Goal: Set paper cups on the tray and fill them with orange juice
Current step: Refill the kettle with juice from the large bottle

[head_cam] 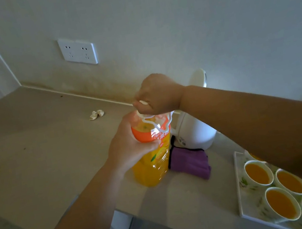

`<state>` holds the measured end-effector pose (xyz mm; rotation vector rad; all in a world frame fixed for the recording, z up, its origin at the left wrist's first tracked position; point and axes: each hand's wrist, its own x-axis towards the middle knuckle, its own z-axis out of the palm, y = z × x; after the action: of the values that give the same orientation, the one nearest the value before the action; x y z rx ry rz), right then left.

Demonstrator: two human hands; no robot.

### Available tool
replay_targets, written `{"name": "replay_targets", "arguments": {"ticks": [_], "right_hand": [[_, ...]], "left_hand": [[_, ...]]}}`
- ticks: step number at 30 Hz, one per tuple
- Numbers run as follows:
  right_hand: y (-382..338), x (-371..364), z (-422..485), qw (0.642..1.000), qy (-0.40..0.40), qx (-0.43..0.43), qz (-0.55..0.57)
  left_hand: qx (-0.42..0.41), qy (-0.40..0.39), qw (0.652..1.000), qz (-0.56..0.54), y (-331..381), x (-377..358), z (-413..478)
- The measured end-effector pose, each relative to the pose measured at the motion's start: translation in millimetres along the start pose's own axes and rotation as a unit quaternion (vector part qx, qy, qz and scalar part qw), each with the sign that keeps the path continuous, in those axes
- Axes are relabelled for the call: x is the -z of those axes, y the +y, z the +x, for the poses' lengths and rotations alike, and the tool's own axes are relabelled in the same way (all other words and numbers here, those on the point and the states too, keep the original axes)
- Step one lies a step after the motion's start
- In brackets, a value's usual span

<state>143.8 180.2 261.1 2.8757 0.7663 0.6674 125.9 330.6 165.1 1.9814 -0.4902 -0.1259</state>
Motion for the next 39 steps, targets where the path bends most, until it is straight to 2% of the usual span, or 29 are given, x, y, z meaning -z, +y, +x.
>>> {"name": "replay_targets", "arguments": {"ticks": [3, 6, 8, 11, 13, 16, 19, 21, 23, 26, 29, 31, 33, 36, 39], "right_hand": [[-3, 3, 3, 0.999, -0.020, -0.019, -0.040], [-14, 16, -4, 0.971, -0.124, -0.170, -0.113], [-21, 19, -4, 0.953, -0.144, -0.249, -0.099], [-24, 14, -4, 0.942, -0.148, -0.295, -0.055], [-20, 14, -6, 0.948, -0.158, -0.274, -0.036], [-11, 21, -11, 0.964, -0.190, -0.185, 0.026], [-6, 36, -10, 0.961, -0.245, -0.120, 0.049], [-8, 40, -9, 0.961, -0.252, -0.118, 0.008], [-13, 37, -8, 0.963, -0.222, -0.132, -0.073], [-24, 33, -1, 0.947, -0.170, -0.228, -0.147], [-30, 28, 5, 0.928, -0.174, -0.300, -0.138], [-30, 27, 6, 0.932, -0.182, -0.284, -0.133], [-24, 28, 0, 0.948, -0.192, -0.226, -0.113], [-14, 35, -11, 0.968, -0.205, -0.139, -0.026], [-9, 42, -18, 0.964, -0.228, -0.124, 0.049]], "left_hand": [[-0.001, 0.021, 1.000, 0.009, 1, -3, -2], [0.001, 0.065, 0.997, 0.036, 10, -11, -6], [0.006, 0.086, 0.994, 0.062, 13, -15, -8], [0.012, 0.089, 0.993, 0.076, 11, -15, -9], [0.003, 0.069, 0.995, 0.072, 8, -11, -7], [-0.008, 0.033, 0.997, 0.065, 5, -5, -5], [-0.012, 0.033, 0.998, 0.055, 6, -4, -6], [-0.011, 0.042, 0.998, 0.056, 6, -7, -7], [-0.006, 0.055, 0.997, 0.062, 8, -9, -9], [0.001, 0.070, 0.994, 0.081, 15, -13, -12], [0.006, 0.073, 0.994, 0.085, 16, -14, -13], [0.002, 0.072, 0.994, 0.086, 13, -13, -12], [-0.005, 0.070, 0.994, 0.084, 11, -12, -13], [-0.011, 0.063, 0.995, 0.081, 11, -11, -13], [-0.009, 0.059, 0.995, 0.084, 12, -10, -12]]}}
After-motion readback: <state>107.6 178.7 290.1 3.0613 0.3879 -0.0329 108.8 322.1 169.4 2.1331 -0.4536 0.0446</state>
